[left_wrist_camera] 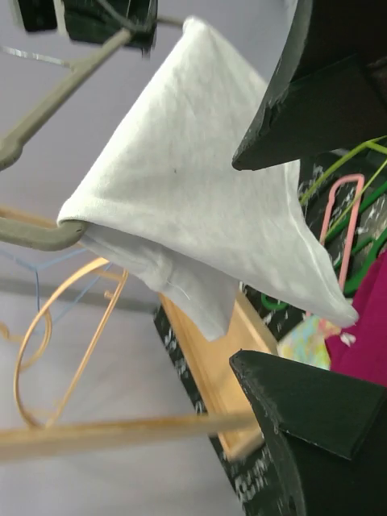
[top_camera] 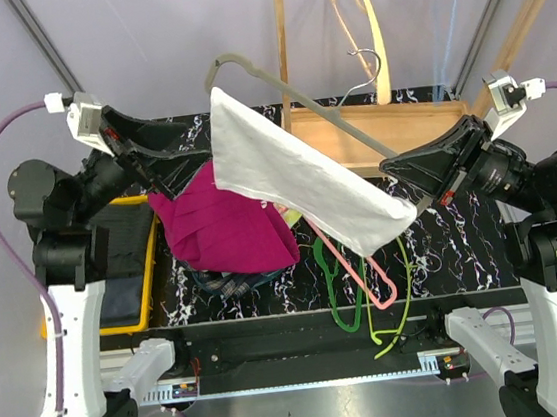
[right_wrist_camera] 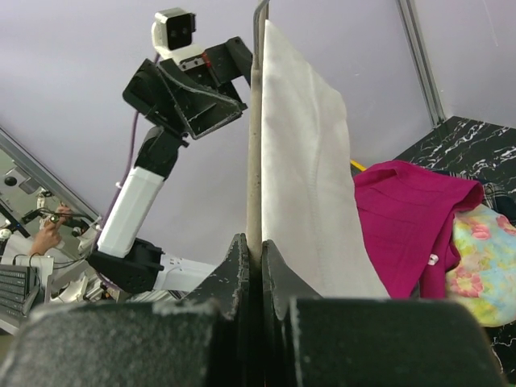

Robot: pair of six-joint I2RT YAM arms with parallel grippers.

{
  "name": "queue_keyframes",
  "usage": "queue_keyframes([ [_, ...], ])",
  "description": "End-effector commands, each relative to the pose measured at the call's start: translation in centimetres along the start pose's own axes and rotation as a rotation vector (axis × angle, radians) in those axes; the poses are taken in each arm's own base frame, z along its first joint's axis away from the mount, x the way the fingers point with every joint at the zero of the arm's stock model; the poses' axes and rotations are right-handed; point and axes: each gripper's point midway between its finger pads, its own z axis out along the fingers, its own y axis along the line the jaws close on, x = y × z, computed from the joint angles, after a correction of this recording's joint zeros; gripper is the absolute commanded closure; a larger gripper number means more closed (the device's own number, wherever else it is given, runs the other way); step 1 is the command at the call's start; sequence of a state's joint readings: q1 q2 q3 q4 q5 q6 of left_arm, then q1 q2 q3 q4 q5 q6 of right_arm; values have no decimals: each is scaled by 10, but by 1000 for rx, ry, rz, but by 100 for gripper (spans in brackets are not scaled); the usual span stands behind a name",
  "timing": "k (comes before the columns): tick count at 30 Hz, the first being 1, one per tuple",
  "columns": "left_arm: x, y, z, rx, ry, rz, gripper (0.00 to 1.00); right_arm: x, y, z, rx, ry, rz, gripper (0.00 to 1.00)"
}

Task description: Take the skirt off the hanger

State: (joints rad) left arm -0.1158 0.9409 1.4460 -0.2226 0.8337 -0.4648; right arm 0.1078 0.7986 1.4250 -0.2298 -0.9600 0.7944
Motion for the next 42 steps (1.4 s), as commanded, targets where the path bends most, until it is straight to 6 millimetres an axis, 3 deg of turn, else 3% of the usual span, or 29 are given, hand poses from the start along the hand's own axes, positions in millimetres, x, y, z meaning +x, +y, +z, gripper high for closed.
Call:
queue_keyframes([
  [1,4,-20,3,237,68,-114,1,-17,34,-4,-76,-44,-94,100],
  [10,31,4,6,222,102,-95,1,-22,41,-3,-99,-49,-95,100],
  [17,42,-19,6,367,147,-227,1,-24,32,1,-86,-66,-83,100],
  [21,47,-49,2,482,200,-225,22,-24,19,4,-57,-81,-66,100],
  [23,48,-54,1,500,213,-217,32,-25,18,5,-63,-91,-57,100],
  [28,50,-55,1,512,220,-199,100,-24,8,7,-48,-104,-41,100],
  [32,49,-54,-2,517,243,-147,100,-19,-4,6,5,-97,-60,100],
  [35,36,-41,-6,468,249,-110,100,-9,-27,4,92,-78,-70,100],
  [37,12,-35,-9,435,223,-72,100,2,-47,2,165,-57,-47,100],
  [38,-2,-21,-16,376,207,-34,100,7,-55,1,187,-47,-57,100],
  [39,-27,-21,-18,362,161,93,100,15,-66,-1,219,-36,-37,100],
  [41,-54,-15,-28,279,143,117,100,26,-78,-3,248,-21,-29,100],
  [42,-75,-24,-29,276,122,219,100,30,-83,-4,261,-10,-18,100],
])
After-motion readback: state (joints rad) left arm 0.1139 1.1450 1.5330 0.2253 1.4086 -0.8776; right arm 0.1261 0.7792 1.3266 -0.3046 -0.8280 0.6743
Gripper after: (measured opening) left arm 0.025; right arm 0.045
